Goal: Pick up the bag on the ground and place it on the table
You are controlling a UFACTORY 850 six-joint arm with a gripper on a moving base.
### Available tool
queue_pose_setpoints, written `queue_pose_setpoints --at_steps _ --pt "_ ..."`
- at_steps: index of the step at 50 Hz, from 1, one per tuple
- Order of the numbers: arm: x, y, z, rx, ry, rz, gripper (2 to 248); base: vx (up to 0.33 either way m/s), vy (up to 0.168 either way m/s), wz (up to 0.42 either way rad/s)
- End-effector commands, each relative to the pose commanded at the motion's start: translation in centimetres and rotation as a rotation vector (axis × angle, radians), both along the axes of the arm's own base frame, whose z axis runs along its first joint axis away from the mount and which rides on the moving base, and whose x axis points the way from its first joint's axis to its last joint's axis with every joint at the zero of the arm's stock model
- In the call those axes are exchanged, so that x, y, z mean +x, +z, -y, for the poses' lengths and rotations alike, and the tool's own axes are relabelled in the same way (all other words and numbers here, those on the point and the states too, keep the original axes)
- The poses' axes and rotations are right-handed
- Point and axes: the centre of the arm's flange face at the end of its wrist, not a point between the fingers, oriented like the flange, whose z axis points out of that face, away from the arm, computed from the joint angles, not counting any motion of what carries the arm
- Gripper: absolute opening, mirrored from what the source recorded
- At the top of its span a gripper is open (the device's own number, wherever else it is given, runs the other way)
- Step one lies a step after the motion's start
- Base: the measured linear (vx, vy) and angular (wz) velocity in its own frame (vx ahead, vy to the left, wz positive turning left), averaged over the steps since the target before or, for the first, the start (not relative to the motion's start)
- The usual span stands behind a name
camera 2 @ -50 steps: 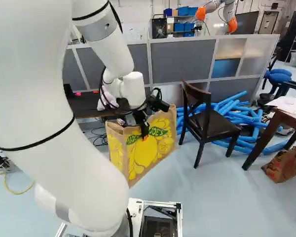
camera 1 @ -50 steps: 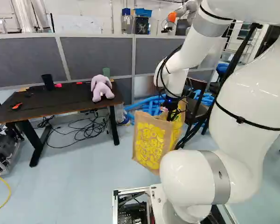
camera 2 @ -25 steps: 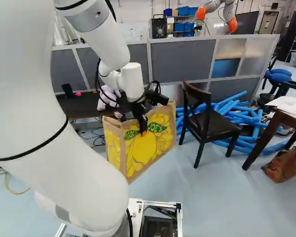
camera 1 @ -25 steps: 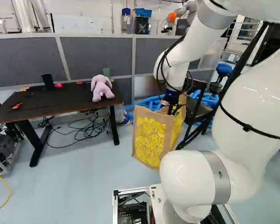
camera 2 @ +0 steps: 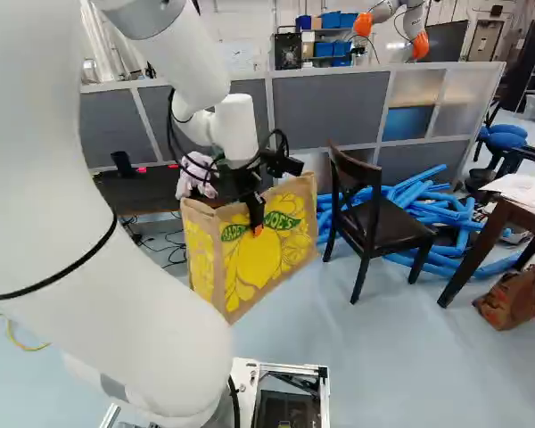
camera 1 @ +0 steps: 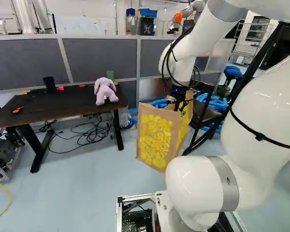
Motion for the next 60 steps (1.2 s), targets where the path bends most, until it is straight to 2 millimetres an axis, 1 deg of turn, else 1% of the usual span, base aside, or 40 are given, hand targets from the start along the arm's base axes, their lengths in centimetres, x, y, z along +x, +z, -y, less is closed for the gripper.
queue_pose_setpoints --at_steps 37,60 --pt "0.9 5.9 -0.5 0.000 0.013 -0.031 21 0.000 0.000 0.000" --pt "1.8 9.6 -0.7 -0.004 0.020 0.006 21 0.000 0.000 0.000"
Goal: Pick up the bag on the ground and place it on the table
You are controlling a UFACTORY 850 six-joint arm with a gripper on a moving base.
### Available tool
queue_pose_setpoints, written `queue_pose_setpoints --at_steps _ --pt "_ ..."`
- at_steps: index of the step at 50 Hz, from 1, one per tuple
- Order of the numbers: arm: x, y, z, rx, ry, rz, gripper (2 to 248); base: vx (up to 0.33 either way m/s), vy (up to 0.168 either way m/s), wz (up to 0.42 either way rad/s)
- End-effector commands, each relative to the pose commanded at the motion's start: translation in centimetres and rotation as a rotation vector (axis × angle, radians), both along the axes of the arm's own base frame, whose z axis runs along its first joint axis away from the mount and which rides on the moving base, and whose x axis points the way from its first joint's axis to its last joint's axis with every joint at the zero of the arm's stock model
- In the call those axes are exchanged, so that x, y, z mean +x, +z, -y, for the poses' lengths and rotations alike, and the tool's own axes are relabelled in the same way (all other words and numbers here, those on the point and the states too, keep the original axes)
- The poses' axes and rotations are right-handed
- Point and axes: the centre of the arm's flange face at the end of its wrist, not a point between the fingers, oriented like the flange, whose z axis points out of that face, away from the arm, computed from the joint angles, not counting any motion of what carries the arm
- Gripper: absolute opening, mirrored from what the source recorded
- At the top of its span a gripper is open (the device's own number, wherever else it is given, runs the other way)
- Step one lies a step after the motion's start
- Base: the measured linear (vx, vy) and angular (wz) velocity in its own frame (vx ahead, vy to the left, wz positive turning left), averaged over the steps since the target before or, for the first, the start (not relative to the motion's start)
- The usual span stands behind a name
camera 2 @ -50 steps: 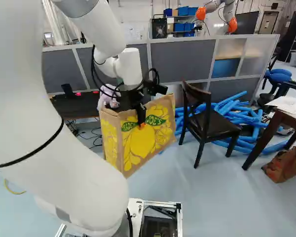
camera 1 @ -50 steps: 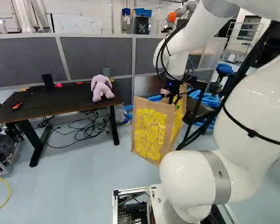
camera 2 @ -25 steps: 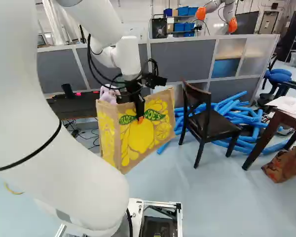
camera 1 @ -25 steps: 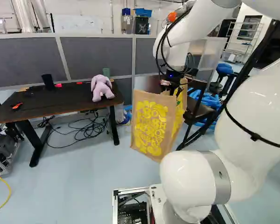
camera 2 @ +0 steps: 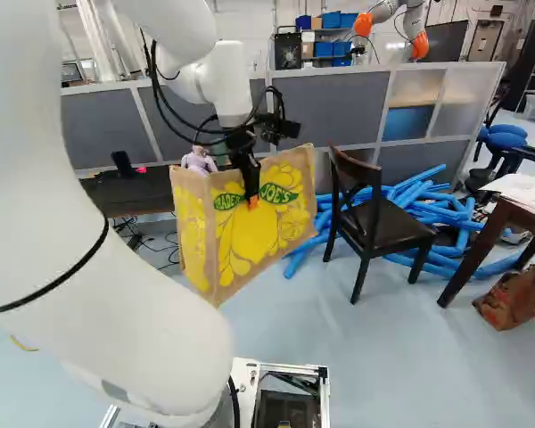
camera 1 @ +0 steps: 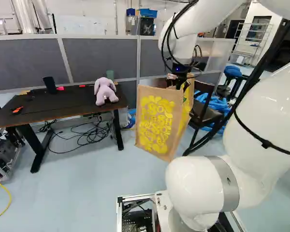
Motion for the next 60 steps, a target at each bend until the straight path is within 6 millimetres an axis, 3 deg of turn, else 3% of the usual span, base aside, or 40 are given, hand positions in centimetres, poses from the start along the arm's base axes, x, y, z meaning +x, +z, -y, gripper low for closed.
queue_pose_setpoints --at_steps 24,60 --pt "0.0 3.6 -0.2 0.000 0.004 -0.011 21 0.000 0.000 0.000" --pt "0.0 3.8 -0.3 0.000 0.004 -0.010 21 -0.004 0.013 0.063"
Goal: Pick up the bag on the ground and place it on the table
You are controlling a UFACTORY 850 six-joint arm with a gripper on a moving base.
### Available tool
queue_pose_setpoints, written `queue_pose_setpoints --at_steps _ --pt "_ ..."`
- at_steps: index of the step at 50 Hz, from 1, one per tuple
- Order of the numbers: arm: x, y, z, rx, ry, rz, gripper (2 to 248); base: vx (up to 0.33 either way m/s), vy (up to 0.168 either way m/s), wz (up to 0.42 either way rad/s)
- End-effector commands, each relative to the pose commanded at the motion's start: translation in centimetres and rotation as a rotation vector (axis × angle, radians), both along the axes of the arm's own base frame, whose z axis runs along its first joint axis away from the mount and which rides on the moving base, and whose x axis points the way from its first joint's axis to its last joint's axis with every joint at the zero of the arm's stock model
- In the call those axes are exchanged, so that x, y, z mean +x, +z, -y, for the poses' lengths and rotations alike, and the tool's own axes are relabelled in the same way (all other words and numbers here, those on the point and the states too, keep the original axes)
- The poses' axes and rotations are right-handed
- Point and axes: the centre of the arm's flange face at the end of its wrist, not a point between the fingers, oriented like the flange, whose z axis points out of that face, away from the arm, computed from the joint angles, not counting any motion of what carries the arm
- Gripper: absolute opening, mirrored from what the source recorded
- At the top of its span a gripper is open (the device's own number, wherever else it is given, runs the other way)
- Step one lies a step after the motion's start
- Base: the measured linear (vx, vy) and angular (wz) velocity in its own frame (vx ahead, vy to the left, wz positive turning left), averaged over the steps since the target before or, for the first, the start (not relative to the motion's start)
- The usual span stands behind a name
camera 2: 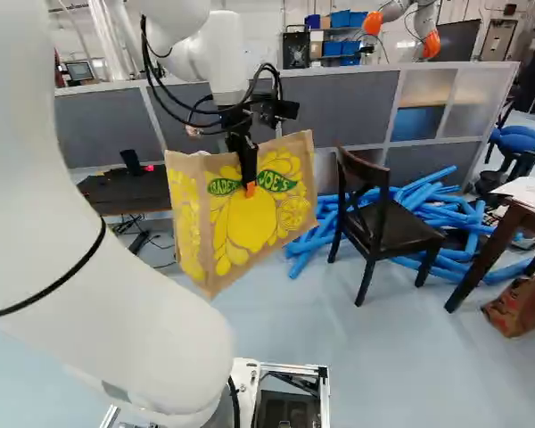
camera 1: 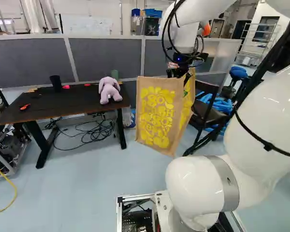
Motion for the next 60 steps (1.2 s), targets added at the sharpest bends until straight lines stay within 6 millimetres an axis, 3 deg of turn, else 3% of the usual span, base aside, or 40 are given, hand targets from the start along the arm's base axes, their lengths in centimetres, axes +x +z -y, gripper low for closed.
queue_pose_setpoints --at_steps 60 --pt "0.00 0.00 0.00 0.000 0.000 0.000 21 -0.001 0.081 0.394"
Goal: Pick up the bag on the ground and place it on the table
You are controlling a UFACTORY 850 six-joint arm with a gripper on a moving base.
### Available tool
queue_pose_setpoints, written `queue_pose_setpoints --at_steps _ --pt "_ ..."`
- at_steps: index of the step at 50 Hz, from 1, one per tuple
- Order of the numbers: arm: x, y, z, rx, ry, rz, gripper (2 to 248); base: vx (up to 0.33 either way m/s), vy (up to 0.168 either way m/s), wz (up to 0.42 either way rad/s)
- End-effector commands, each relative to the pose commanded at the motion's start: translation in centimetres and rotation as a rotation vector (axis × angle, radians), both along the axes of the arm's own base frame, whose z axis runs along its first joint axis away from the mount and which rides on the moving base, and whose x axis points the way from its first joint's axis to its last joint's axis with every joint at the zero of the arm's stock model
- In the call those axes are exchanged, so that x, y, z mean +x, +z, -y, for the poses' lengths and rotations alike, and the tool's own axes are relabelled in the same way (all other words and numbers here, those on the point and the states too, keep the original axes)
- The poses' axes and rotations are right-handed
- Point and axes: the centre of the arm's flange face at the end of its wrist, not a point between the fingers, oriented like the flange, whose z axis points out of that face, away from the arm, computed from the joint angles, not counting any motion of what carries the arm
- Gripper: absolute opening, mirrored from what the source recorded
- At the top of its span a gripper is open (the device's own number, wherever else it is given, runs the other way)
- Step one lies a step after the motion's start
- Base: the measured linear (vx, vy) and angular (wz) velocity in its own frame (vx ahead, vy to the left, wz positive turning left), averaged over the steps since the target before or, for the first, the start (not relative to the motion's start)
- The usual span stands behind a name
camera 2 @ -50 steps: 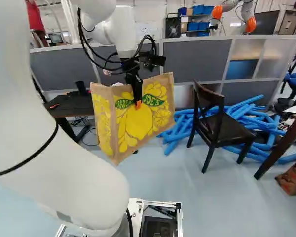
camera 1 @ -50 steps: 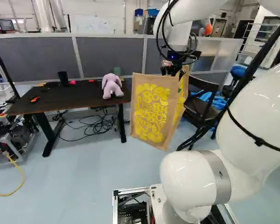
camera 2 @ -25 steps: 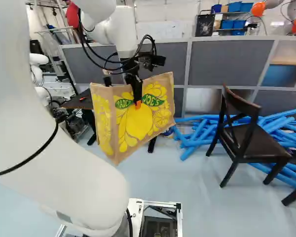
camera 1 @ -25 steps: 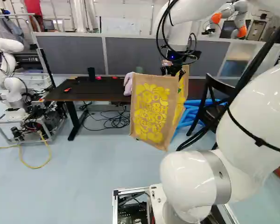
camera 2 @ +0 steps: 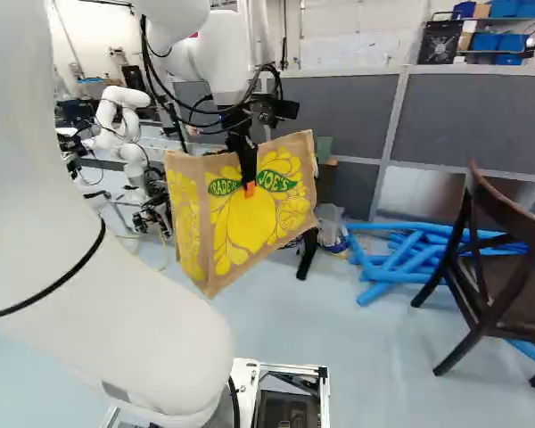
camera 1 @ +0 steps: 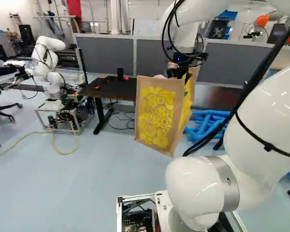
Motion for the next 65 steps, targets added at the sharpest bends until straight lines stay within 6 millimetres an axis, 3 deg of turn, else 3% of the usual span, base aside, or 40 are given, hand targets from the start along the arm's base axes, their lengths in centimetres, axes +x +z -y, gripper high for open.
queue_pose_setpoints --at_steps 31,65 --pt "0.00 0.00 0.00 0.000 0.000 0.000 21 0.026 0.088 0.383" --pt "0.00 0.00 0.00 0.000 0.000 0.000 21 0.099 0.026 0.115"
